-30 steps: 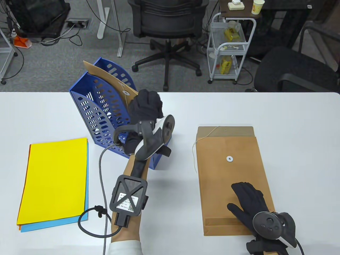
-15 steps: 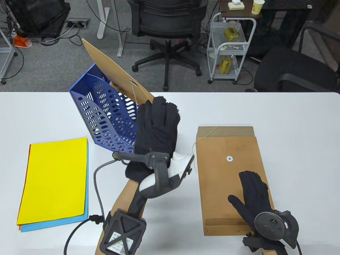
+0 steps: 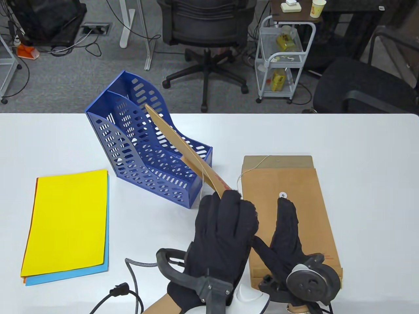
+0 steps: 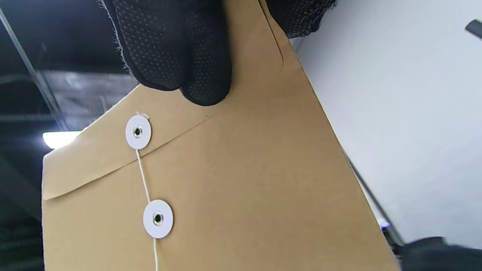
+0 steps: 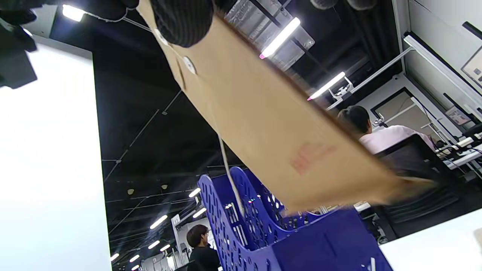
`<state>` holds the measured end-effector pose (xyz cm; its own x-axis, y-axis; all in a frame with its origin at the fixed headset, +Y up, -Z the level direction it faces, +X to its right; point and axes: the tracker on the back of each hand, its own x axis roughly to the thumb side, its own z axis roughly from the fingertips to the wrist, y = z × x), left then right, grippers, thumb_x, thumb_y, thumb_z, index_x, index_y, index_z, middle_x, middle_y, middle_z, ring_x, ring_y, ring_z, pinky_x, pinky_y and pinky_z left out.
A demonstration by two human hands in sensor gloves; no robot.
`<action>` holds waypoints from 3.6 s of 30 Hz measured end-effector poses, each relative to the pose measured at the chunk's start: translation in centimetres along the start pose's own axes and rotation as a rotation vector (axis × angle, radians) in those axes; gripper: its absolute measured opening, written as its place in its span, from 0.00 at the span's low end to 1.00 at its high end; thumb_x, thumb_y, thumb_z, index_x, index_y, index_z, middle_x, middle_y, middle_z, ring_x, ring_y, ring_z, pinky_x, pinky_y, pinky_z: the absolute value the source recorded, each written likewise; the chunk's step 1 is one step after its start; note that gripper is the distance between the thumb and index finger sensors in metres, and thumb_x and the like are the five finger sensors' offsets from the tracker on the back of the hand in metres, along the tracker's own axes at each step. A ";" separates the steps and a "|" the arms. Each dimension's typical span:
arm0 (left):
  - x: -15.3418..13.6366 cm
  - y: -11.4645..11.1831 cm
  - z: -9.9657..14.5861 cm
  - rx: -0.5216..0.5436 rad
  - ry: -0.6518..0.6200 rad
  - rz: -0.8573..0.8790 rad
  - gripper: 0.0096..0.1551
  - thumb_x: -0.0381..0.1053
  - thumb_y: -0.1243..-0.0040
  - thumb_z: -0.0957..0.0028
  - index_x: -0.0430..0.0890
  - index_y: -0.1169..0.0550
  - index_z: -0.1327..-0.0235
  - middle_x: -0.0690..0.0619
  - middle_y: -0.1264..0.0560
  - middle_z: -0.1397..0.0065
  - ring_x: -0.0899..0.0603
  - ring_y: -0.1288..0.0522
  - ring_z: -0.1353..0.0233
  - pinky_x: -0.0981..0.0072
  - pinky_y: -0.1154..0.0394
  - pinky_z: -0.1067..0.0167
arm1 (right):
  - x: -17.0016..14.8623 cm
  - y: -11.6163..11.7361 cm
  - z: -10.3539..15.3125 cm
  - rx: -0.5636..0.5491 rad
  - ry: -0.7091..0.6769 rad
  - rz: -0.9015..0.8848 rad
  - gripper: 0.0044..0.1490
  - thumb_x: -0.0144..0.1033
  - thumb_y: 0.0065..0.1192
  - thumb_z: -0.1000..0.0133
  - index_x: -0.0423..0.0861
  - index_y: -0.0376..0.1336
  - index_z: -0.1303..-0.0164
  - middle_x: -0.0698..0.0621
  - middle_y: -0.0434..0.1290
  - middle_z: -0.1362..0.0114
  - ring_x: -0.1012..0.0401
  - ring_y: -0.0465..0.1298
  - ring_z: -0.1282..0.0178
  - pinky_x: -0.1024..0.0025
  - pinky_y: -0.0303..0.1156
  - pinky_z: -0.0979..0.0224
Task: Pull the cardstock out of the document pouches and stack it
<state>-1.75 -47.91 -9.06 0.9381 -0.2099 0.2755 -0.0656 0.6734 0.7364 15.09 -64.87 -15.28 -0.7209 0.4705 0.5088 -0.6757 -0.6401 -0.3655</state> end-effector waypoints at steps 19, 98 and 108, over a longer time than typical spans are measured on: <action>-2.8 -2.5 4.0 0.097 0.060 0.536 0.46 0.61 0.53 0.26 0.39 0.56 0.11 0.27 0.53 0.12 0.26 0.41 0.18 0.31 0.36 0.26 | -2.0 -0.1 1.5 -0.122 0.013 -0.177 0.24 0.38 0.43 0.22 0.51 0.52 0.16 0.48 0.69 0.22 0.51 0.76 0.29 0.58 0.75 0.31; -5.8 -9.5 7.5 -0.150 0.005 0.506 0.32 0.54 0.60 0.23 0.45 0.48 0.11 0.35 0.46 0.11 0.33 0.39 0.17 0.34 0.36 0.25 | -0.8 0.2 2.0 -0.120 -0.073 0.036 0.23 0.38 0.46 0.22 0.50 0.54 0.17 0.47 0.70 0.24 0.50 0.77 0.30 0.57 0.74 0.32; -9.9 -7.6 7.8 -0.051 0.093 0.514 0.31 0.51 0.63 0.21 0.46 0.53 0.10 0.39 0.52 0.08 0.30 0.53 0.13 0.27 0.47 0.22 | -0.9 0.4 2.0 -0.100 -0.133 0.074 0.22 0.39 0.48 0.24 0.54 0.55 0.19 0.50 0.70 0.22 0.51 0.75 0.27 0.56 0.73 0.29</action>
<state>-13.21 -56.41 -12.58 0.8155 0.2195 0.5355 -0.5111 0.7071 0.4886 15.75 -66.73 -14.31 -0.7469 0.3356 0.5740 -0.6385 -0.6031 -0.4781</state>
